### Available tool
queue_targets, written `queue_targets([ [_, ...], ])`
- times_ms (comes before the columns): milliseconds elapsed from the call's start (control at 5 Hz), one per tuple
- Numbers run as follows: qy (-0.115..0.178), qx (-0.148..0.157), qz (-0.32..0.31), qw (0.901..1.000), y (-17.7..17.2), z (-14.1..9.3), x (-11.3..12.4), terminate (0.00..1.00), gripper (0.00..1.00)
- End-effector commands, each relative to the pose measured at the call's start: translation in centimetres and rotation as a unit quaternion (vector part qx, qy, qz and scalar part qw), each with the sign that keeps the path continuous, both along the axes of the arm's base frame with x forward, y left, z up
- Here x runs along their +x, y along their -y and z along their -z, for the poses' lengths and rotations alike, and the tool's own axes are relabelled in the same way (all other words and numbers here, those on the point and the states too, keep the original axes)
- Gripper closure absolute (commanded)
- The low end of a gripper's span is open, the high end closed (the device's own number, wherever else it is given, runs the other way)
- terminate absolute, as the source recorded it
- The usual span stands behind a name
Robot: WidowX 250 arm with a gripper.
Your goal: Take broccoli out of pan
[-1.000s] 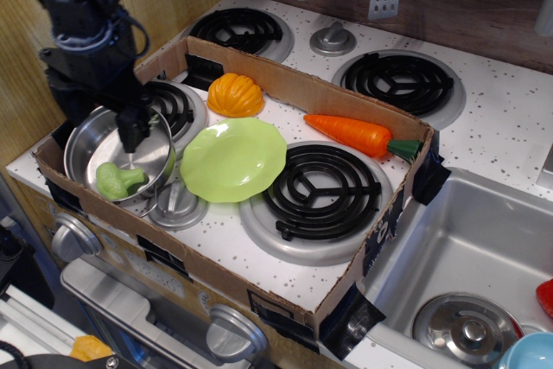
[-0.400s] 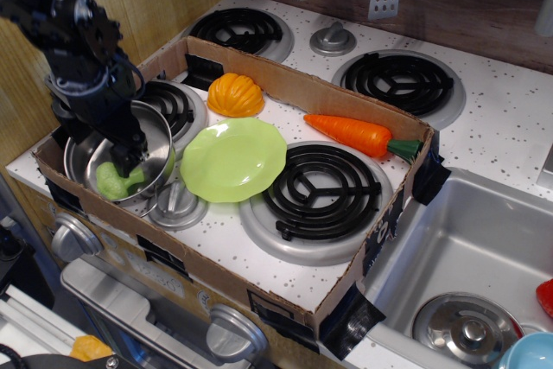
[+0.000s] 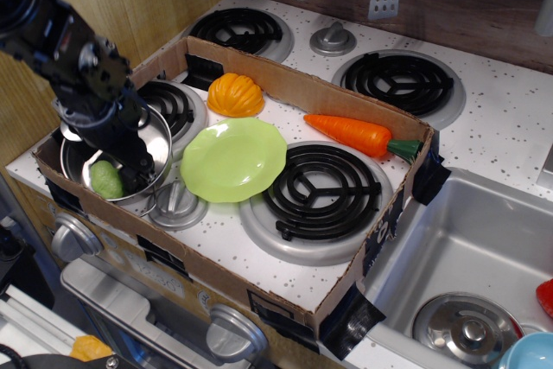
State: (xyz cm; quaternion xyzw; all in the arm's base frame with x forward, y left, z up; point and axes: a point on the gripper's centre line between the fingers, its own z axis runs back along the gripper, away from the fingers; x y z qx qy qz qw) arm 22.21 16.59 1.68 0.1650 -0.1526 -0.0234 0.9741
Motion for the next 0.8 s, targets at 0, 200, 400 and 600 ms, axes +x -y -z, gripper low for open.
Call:
queue_targets([
  [0, 0.025, 0.007, -0.001, 0.9997, 0.6, 0.8, -0.6, 0.00, 0.00],
  [200, 0.024, 0.005, -0.002, 0.9997, -0.1, 1.1, -1.2, 0.00, 0.00],
  [400, 0.017, -0.013, -0.013, 0.9997, -1.0, 1.2, -1.5, 0.00, 0.00],
  [600, -0.008, -0.053, -0.023, 0.9983, -1.5, 0.9, -1.5, 0.00, 1.00],
])
